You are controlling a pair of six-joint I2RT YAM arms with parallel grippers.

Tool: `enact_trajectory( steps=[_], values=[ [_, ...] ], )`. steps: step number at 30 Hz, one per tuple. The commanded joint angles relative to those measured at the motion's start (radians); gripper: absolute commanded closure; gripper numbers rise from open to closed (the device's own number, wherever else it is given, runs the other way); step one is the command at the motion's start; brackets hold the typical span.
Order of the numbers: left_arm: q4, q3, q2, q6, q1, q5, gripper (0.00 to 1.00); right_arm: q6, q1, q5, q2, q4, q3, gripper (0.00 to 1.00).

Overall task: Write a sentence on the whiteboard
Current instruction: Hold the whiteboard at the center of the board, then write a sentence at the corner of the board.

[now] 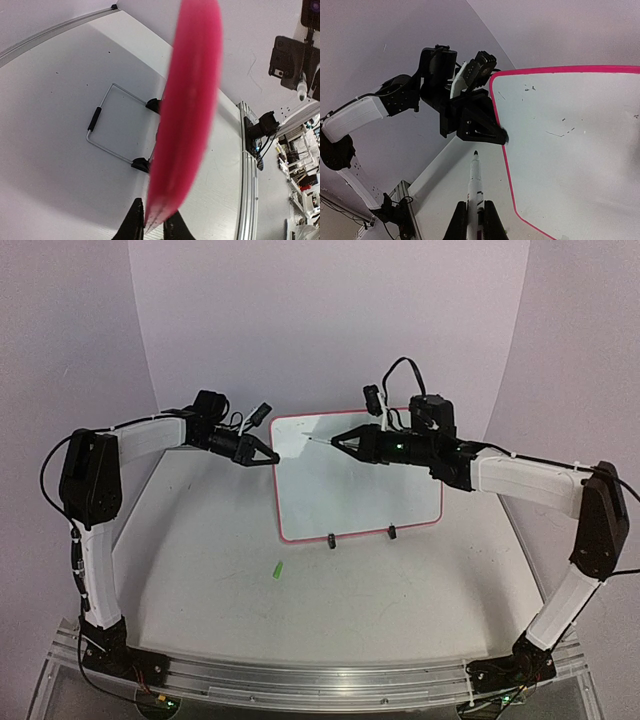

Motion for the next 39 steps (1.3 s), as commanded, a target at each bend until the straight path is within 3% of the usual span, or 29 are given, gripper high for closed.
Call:
enact_trajectory(
  steps=[1, 5, 39],
  values=[
    [-0.047, 0.051, -0.042, 0.060, 0.003, -0.012, 0.92, -0.021, 0.008, -0.016, 0.059, 0.034, 0.088, 1.00],
    [-0.064, 0.046, -0.050, 0.102, 0.003, -0.032, 1.00, -0.028, 0.008, -0.026, 0.110, 0.034, 0.136, 1.00],
    [-0.084, -0.005, -0.065, 0.183, 0.000, -0.059, 1.00, 0.003, 0.008, -0.042, 0.397, 0.035, 0.430, 1.00]
  ],
)
